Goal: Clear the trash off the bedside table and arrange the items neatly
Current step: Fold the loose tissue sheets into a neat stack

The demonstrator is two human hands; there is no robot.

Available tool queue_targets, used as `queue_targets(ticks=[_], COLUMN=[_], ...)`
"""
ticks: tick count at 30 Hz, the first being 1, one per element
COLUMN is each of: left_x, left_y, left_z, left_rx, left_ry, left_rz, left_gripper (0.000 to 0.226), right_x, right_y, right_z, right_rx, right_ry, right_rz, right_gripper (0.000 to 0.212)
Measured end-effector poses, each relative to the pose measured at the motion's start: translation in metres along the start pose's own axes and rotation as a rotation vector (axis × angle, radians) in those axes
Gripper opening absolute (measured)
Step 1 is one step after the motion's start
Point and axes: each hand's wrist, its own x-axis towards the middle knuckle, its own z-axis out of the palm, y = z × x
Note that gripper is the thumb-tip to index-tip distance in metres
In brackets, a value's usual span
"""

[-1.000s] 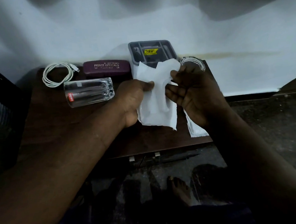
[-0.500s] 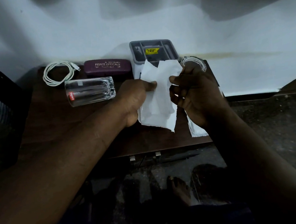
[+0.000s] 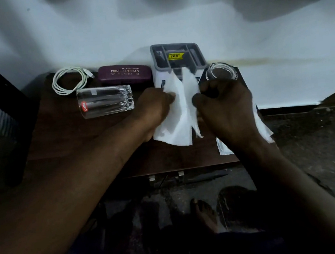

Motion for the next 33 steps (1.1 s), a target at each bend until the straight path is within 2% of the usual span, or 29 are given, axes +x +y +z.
queue_targets(ticks=[2, 4, 7, 10, 12, 14, 16, 19, 21, 23, 25, 29, 33], left_x=[-0.003, -0.005, -0.003, 0.000, 0.002, 0.001, -0.003, -0.003, 0.001, 0.004, 0.004, -0.005, -0.006], left_y=[-0.001, 0.000, 0.005, 0.006, 0.004, 0.002, 0.001, 0.002, 0.004, 0.006, 0.006, 0.000, 0.001], left_z=[0.003, 0.004, 0.002, -0.001, -0.001, 0.003, 0.008, 0.010, 0.006, 0.001, 0.002, 0.012, 0.012], left_rx=[-0.030, -0.094, -0.184, -0.228, -0.195, -0.137, -0.066, -0.022, -0.070, -0.110, -0.135, -0.080, -0.149], left_ry=[-0.110, -0.159, -0.104, -0.079, -0.084, -0.101, -0.109, -0.013, 0.108, 0.157, 0.108, -0.021, 0.013], left_rz=[-0.037, -0.076, -0.130, -0.190, -0.159, -0.071, 0.023, 0.109, 0.106, 0.077, 0.029, 0.000, -0.017], left_gripper=[0.014, 0.016, 0.018, 0.021, 0.019, 0.011, 0.015, 0.019, 0.022, 0.020, 0.013, 0.028, 0.013], right_x=[0.000, 0.006, 0.012, 0.012, 0.011, 0.010, 0.010, 0.010, 0.012, 0.012, 0.012, 0.011, 0.015], right_y=[-0.005, -0.004, -0.002, 0.005, 0.005, 0.003, 0.000, -0.003, 0.000, 0.006, 0.010, 0.010, 0.012], right_z=[0.003, 0.000, -0.010, -0.017, -0.015, -0.009, -0.004, -0.004, -0.005, -0.005, -0.002, 0.008, 0.010], right_rx=[0.202, 0.418, 0.700, 0.868, 0.835, 0.672, 0.470, 0.377, 0.330, 0.209, 0.135, 0.131, 0.174], right_ry=[-0.112, -0.174, -0.244, -0.286, -0.293, -0.244, -0.171, -0.102, -0.045, 0.022, 0.071, 0.078, 0.130], right_rz=[0.115, 0.298, 0.531, 0.600, 0.534, 0.416, 0.295, 0.212, 0.177, 0.138, 0.136, 0.186, 0.196], right_gripper=[0.015, 0.025, 0.019, 0.015, 0.018, 0.018, 0.014, 0.009, 0.010, 0.010, 0.015, 0.012, 0.012])
